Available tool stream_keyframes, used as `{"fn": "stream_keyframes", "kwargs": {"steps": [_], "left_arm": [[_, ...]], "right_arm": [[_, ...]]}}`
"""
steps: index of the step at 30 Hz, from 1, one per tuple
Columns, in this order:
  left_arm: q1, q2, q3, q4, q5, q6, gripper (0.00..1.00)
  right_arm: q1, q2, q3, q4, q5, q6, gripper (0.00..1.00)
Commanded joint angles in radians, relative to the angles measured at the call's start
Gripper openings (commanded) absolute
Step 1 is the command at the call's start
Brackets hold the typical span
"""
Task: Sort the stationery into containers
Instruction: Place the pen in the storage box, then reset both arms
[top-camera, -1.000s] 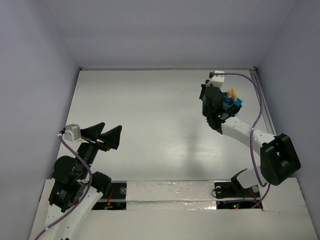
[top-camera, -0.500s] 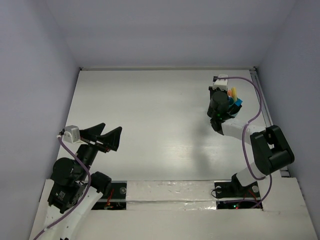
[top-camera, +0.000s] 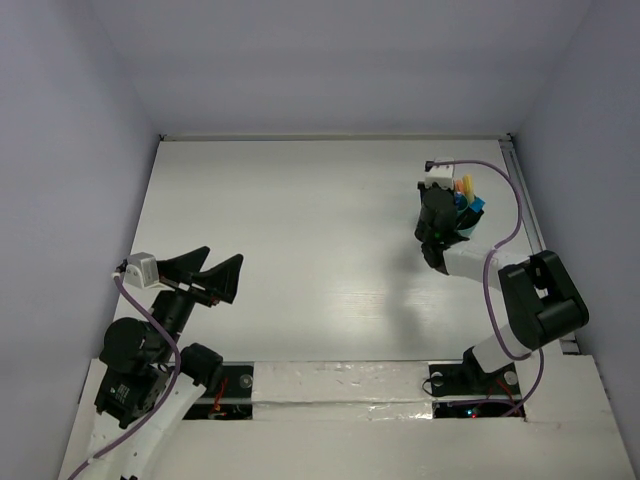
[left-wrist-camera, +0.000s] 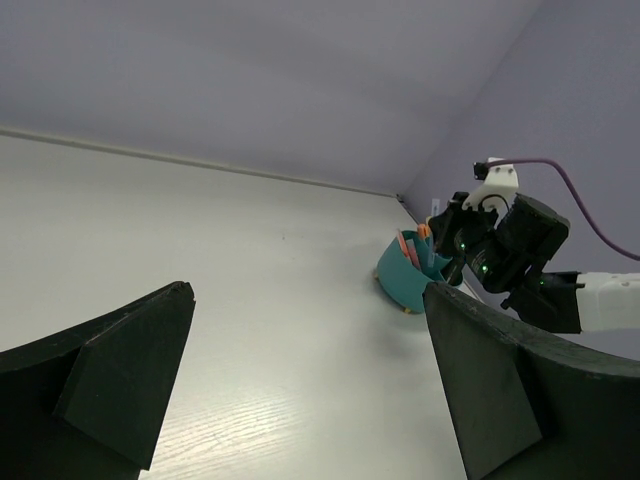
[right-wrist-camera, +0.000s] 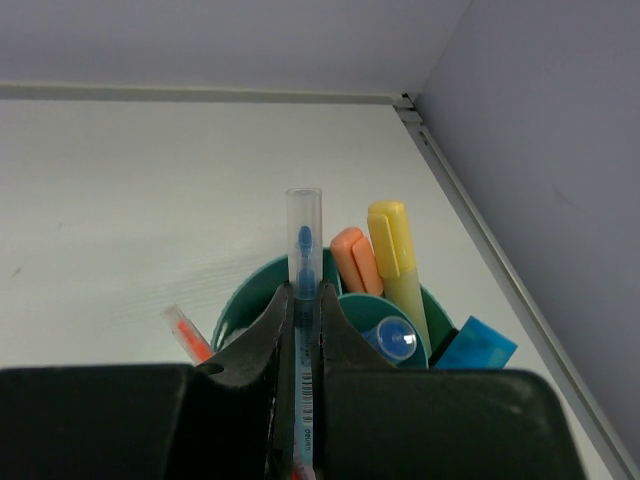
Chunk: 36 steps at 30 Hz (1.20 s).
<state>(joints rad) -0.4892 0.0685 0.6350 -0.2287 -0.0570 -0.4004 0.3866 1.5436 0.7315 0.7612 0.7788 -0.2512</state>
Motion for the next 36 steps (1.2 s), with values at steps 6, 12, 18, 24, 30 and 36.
{"fn": "stream_keyframes", "kwargs": {"steps": [6, 12, 18, 24, 30, 36], "left_arm": [[-0.005, -0.024, 0.019, 0.046, 0.000, 0.002, 0.99], [-0.014, -0.022, 0.019, 0.046, 0.002, 0.002, 0.99], [-0.014, -0.019, 0.018, 0.046, -0.001, 0.003, 0.99], [-0.014, 0.004, 0.020, 0.042, -0.012, 0.000, 0.99], [0.006, 0.045, 0.022, 0.043, -0.011, 0.002, 0.99], [0.026, 0.094, 0.017, 0.069, 0.022, 0.005, 0.99]], "right_arm": [[0.003, -0.031, -0.043, -0.008, 0.054, 0.061, 0.01], [0.003, -0.101, -0.066, -0.026, 0.068, 0.105, 0.34], [0.003, -0.201, -0.052, -0.167, -0.013, 0.216, 0.66], [0.003, -0.378, 0.020, -0.457, -0.169, 0.453, 0.76], [0.003, -0.606, 0.048, -0.611, -0.527, 0.604, 1.00], [0.003, -0.772, 0.063, -0.701, -0.771, 0.673, 1.00]]}}
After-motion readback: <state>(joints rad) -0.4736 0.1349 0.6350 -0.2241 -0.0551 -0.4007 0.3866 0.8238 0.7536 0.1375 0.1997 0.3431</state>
